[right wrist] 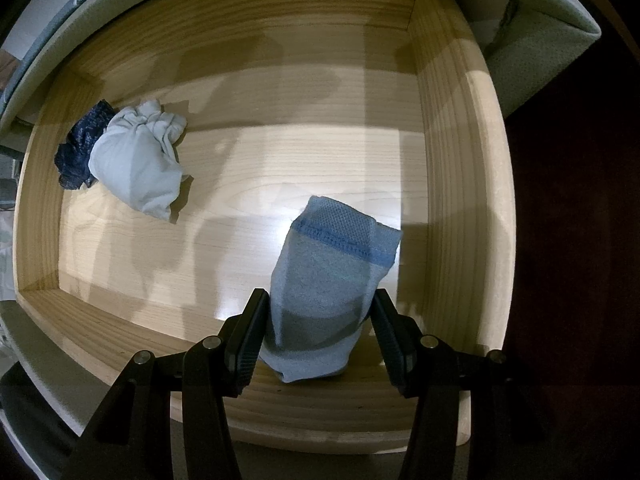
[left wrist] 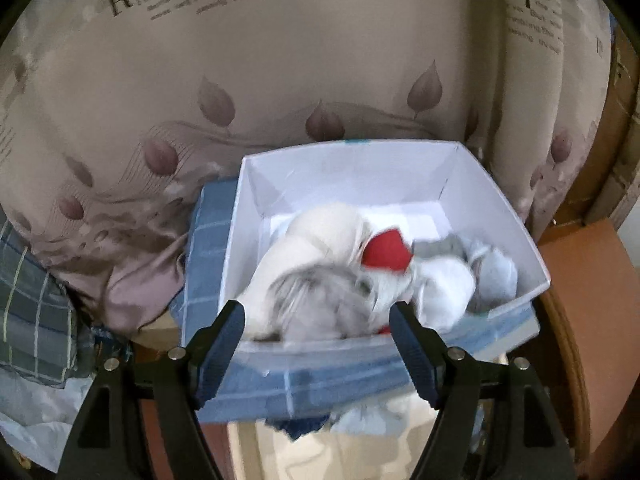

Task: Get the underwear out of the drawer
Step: 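Lower the grey-beige underwear into the white box and open the left tool, then withdraw the open left tool from the box back over the drawer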

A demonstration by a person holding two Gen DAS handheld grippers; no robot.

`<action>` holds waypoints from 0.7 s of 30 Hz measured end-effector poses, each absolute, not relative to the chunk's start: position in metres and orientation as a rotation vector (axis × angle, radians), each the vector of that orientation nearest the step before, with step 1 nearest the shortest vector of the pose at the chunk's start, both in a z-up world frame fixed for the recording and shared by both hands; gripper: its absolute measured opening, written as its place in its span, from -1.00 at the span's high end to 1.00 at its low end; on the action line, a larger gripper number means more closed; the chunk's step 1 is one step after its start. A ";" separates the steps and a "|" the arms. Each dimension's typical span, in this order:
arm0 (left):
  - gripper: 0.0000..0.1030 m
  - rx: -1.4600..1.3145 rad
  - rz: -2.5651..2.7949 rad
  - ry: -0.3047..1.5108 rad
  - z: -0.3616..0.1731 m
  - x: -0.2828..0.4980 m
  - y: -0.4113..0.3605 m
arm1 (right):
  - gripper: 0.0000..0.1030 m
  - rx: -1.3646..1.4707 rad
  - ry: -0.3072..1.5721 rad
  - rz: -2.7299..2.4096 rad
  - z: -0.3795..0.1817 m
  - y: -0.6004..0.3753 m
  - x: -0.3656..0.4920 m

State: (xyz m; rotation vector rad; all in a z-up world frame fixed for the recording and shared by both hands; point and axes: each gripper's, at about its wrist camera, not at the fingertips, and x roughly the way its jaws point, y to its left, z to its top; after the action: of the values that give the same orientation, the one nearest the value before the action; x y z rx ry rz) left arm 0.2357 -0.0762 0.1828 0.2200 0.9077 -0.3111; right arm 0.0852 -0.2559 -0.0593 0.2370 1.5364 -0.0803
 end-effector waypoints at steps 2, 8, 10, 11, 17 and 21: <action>-0.49 0.218 -0.303 0.927 0.176 0.226 -0.064 | 0.04 0.235 1.538 -0.081 -0.060 -0.255 0.086; -0.49 0.236 -0.224 0.968 0.139 0.189 -0.026 | 0.04 0.211 1.544 -0.086 -0.061 -0.251 0.089; -0.49 0.228 -0.200 0.977 0.125 0.176 -0.015 | 0.05 0.198 1.543 -0.087 -0.061 -0.249 0.089; -0.49 0.221 -0.190 0.982 0.118 0.170 -0.009 | 0.05 0.192 1.543 -0.088 -0.061 -0.247 0.090; -0.49 0.223 -0.135 1.003 0.078 0.138 -0.001 | 0.08 0.197 1.528 -0.078 -0.058 -0.249 0.088; -0.49 0.273 -0.117 0.996 0.057 0.122 -0.010 | 0.08 0.217 1.502 -0.077 -0.054 -0.249 0.085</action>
State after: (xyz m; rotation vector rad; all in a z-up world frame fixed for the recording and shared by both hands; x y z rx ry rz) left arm 0.1224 -0.0102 0.0569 0.2730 0.9965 -0.1167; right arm 0.0850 -0.2495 -0.0535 0.2168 1.5015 -0.0772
